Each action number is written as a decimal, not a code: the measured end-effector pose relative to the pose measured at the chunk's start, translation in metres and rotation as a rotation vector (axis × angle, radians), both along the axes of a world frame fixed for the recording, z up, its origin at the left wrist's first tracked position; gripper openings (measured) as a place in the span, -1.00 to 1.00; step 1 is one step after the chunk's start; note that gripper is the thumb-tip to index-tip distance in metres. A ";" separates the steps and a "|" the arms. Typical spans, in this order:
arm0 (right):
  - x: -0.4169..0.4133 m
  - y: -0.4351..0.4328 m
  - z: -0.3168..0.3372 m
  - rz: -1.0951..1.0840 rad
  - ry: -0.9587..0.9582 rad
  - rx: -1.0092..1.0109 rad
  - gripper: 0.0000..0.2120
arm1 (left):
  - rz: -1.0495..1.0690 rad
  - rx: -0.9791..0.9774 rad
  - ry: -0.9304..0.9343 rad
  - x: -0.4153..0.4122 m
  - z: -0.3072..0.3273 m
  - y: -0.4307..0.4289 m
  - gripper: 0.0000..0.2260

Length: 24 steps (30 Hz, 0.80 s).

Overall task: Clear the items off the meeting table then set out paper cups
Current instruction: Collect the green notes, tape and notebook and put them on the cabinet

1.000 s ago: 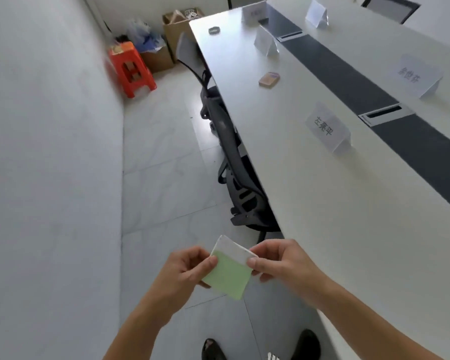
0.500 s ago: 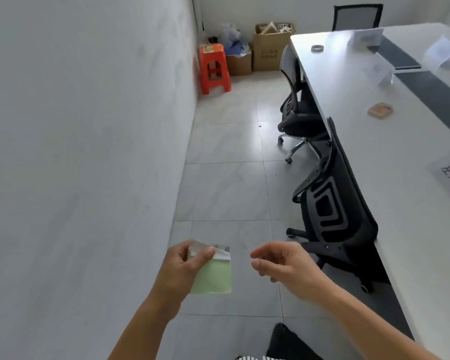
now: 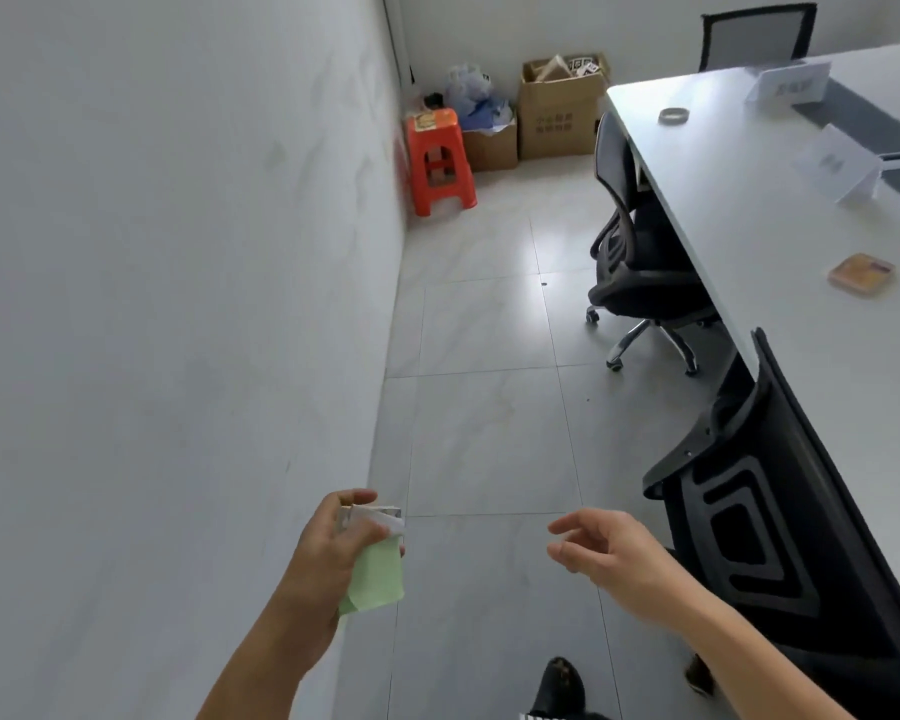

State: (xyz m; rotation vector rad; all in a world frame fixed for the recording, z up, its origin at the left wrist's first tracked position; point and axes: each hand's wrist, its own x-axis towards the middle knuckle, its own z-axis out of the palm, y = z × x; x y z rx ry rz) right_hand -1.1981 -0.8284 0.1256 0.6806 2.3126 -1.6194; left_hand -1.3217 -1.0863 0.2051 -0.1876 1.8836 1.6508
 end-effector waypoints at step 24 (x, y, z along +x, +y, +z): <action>-0.263 0.228 0.032 -0.623 -0.002 0.070 -0.77 | -0.686 -0.148 0.216 -0.466 -0.015 0.332 -0.92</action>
